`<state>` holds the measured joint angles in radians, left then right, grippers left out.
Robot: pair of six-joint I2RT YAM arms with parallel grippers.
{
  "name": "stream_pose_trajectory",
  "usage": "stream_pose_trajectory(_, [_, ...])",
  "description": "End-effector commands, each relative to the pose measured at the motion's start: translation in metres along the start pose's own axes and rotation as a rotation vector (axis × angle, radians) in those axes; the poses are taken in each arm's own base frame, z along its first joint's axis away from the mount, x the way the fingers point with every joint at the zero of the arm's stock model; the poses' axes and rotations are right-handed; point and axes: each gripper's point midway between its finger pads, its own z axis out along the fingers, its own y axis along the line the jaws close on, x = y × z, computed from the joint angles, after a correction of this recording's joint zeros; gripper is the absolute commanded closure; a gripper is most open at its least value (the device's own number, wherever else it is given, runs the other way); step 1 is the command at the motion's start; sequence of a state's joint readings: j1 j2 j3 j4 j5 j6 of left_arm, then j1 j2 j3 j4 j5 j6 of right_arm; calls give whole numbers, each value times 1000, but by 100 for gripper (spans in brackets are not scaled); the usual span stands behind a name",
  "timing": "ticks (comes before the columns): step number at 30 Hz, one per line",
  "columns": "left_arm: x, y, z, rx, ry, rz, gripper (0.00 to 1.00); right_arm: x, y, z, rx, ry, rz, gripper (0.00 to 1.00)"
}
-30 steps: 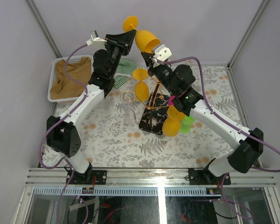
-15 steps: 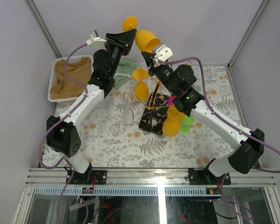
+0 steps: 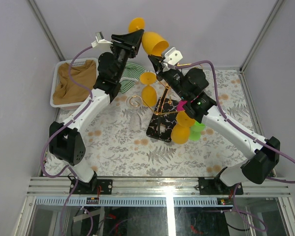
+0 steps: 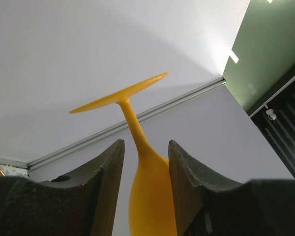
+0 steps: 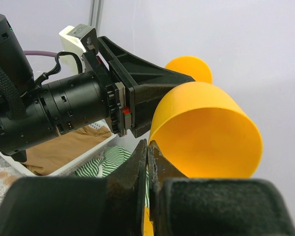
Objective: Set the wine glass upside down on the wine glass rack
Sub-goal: Turn the wine glass upside down at the wine rack.
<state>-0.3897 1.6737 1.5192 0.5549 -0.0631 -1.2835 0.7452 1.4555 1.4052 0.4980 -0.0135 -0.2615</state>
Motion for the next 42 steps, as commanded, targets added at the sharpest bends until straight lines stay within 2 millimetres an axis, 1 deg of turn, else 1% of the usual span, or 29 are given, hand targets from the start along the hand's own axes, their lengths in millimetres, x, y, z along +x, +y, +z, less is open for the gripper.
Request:
stream_pose_trajectory(1, [-2,-24,2,87,-2,-9,60,-46,-2,-6,-23,-117,11,100])
stream_pose_trajectory(7, [-4,-28,2,103,-2,-24,63,-41,1,-8,-36,-102,14,100])
stream_pose_trajectory(13, [-2,-31,1,120,14,-39,64,-39,5,-9,-55,-94,21,100])
stream_pose_trajectory(15, [-2,-31,1,120,17,-40,67,-37,5,-9,-52,-90,21,100])
stream_pose_trajectory(17, [-1,-30,1,120,22,-40,73,-38,3,-9,-44,-90,21,100])
stream_pose_trajectory(21, [2,-29,0,119,34,-38,88,-35,1,-6,-30,-78,21,100])
stream_pose_trajectory(24, [2,-28,0,117,33,-35,99,-35,2,-6,-34,-80,23,94])
stream_pose_trajectory(32, [-1,-28,-2,136,17,-19,100,-35,-1,-8,-20,-77,13,93])
stream_pose_trajectory(37, [-7,-25,-5,137,2,-10,100,-31,-7,-11,12,-60,3,73])
stream_pose_trajectory(41, [-18,-27,-7,154,-22,0,100,-28,-12,-15,42,-53,-14,54])
stream_pose_trajectory(42, [-21,-29,-8,160,-27,3,100,-27,-13,-16,47,-51,-19,50])
